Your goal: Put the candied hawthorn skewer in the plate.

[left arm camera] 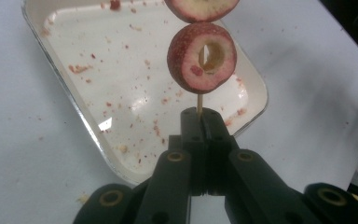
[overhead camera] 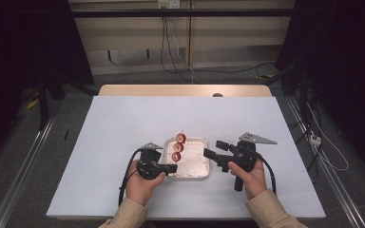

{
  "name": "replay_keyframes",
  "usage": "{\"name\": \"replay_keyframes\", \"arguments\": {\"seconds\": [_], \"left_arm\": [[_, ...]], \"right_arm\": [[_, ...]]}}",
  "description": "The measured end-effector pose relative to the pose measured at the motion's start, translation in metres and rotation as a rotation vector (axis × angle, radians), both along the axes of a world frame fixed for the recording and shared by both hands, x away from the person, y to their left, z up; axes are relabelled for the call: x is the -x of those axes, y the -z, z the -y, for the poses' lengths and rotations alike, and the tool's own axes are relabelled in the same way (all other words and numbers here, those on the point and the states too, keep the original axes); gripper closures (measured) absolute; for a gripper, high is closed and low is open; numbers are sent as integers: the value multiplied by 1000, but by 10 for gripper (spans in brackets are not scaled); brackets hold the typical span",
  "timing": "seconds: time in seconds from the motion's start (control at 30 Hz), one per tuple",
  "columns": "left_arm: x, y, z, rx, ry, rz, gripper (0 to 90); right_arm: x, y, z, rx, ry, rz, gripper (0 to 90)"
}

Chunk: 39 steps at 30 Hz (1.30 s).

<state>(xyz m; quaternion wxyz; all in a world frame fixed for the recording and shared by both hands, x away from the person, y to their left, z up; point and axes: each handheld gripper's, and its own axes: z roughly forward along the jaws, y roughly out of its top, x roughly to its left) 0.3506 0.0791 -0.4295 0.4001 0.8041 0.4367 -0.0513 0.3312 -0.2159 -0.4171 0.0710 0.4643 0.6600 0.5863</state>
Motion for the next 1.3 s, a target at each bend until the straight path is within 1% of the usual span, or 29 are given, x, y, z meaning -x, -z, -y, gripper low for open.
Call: {"name": "replay_keyframes", "arguments": {"seconds": [0.03, 0.1, 0.17, 0.23, 0.27, 0.3, 0.37, 0.47, 0.57, 0.6, 0.63, 0.67, 0.7, 0.73, 0.77, 0.83, 0.87, 0.97, 1.03, 1.17, 1.2, 1.27, 1.3], "left_arm": [[-2, 2, 3, -33, -1, 2, 895], [-5, 5, 7, -50, 4, -8, 895], [-5, 6, 8, -68, -4, 1, 895], [-6, 7, 9, -70, -14, -6, 895], [-7, 7, 9, -83, -11, -2, 895], [-7, 7, 9, -78, -11, -5, 894], [-7, 8, 10, -89, -12, -4, 894], [-9, 10, 13, -85, -23, -17, 893], [-11, 12, 13, -107, -9, -30, 892], [-11, 12, 14, -106, -9, -36, 893], [-11, 12, 14, -114, -4, -30, 892], [-11, 12, 15, -114, -10, -33, 889], [-11, 12, 16, -112, -14, -28, 883], [-10, 12, 16, -116, -14, -17, 875], [-10, 11, 17, -123, -5, -17, 866], [-9, 10, 18, -116, -3, -8, 850], [-9, 9, 18, -116, 0, -2, 828], [-7, 7, 18, -101, 5, -3, 836], [-5, 5, 17, -91, 7, 9, 819], [-3, 1, 12, -63, 1, 42, 751], [-3, -1, 10, -49, 11, 56, 729], [-1, -3, 6, -56, 6, 78, 692], [0, -5, 4, -47, 13, 91, 679]], "right_arm": [[0, 0, 2, 0, 4, 2, 209], [1, 0, 5, 0, 11, 2, 208], [2, -1, 6, -1, 10, 3, 208], [2, -2, 8, -1, 11, 4, 208], [2, -2, 8, -2, 11, 7, 208], [2, -2, 9, -3, 12, 6, 208], [2, -3, 9, -5, 14, 9, 208], [2, -2, 9, -4, 13, 6, 208], [3, -2, 9, -4, 13, 5, 208], [3, -2, 10, -4, 13, 8, 208], [3, -2, 11, -5, 13, 8, 208], [3, -2, 11, -2, 13, 8, 208], [3, -2, 12, 0, 13, 8, 208], [4, -2, 13, 2, 15, 8, 207], [4, -3, 13, 4, 15, 9, 207], [5, -3, 15, 8, 14, 9, 207], [6, -2, 15, 8, 14, 9, 207], [7, -2, 16, 8, 16, 11, 207], [7, -1, 16, 11, 15, 11, 207], [9, 0, 16, 20, 12, 14, 198], [9, 1, 16, 22, 12, 13, 195], [11, 2, 18, 29, 13, 17, 193], [11, 3, 19, 33, 14, 19, 189]]}}
